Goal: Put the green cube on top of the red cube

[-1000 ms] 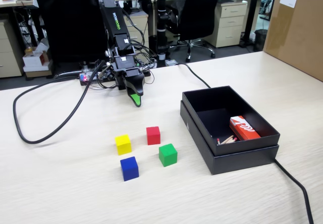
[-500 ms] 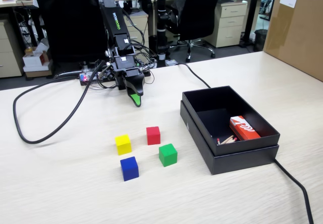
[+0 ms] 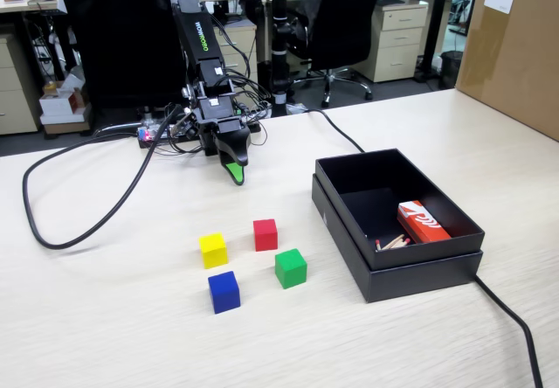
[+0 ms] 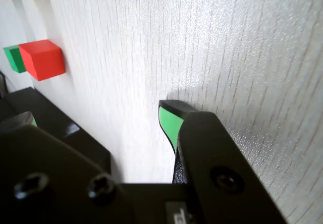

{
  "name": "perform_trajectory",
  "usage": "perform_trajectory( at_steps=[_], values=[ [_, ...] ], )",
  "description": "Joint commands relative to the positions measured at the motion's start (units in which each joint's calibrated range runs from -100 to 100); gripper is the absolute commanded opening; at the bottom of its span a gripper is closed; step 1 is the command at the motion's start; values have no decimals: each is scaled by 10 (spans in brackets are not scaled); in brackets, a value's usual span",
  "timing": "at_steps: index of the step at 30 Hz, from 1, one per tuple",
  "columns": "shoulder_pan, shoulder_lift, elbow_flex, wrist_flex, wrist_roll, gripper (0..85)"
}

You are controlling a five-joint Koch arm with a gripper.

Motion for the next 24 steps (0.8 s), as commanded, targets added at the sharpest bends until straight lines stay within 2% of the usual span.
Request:
perform_trajectory(
  at_steps=[1,24],
  values=[
    [-3,1,-20,-17,-1,487],
    [-3,4,-13,-17,0,477]
  ],
)
